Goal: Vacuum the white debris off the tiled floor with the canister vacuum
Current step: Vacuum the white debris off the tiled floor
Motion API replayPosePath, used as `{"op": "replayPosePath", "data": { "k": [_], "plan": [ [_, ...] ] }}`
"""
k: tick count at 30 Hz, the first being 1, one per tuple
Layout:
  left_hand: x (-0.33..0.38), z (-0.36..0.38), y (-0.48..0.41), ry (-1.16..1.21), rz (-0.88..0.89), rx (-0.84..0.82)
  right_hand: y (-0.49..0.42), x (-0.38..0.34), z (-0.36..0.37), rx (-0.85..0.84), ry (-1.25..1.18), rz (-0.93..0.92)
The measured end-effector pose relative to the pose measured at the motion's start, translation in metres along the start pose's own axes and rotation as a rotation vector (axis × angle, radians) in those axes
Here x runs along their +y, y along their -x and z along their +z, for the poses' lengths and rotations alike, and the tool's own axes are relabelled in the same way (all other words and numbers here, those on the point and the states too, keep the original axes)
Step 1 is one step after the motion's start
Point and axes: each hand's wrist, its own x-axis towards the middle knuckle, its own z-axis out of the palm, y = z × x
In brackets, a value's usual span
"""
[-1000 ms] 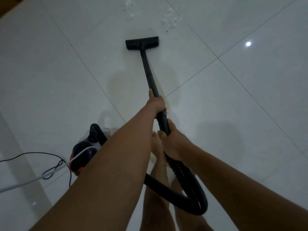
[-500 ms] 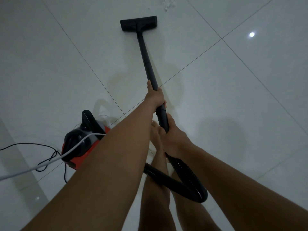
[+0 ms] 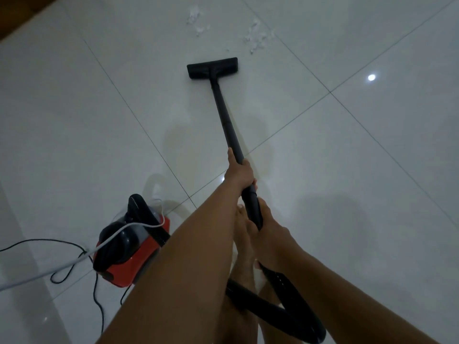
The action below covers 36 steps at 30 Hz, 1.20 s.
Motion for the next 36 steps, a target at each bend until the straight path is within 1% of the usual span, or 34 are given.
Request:
{"op": "replayPosePath", "data": {
  "k": [5,13,18,22,29,33,36],
  "plan": [
    [0.030,-0.003,-0.015,0.013,0.009,0.009,-0.022,-0.022,-0.011,0.022,0.035,-0.029],
    [0.047,0.004,0.009,0.041,-0.014,-0.015,0.015,-0.051,-0.043,0.000,-0.013,-0.020],
    [0.073,-0.013,0.023,0.041,-0.035,-0.045,0.013,-0.072,-0.044,-0.023,-0.026,-0.022],
    [0.089,-0.027,0.025,0.000,0.003,-0.017,0.017,-0.081,-0.038,-0.028,-0.031,-0.059],
    [0.076,-0.022,0.019,0.042,0.011,-0.019,0.029,-0.065,-0.044,-0.070,-0.128,-0.091],
    [0.062,-0.019,0.024,0.103,0.004,-0.006,0.036,-0.055,-0.034,-0.012,-0.080,-0.085],
    [0.047,-0.015,0.039,0.088,-0.009,-0.017,0.033,-0.051,-0.028,0.020,-0.030,-0.052]
  ]
}}
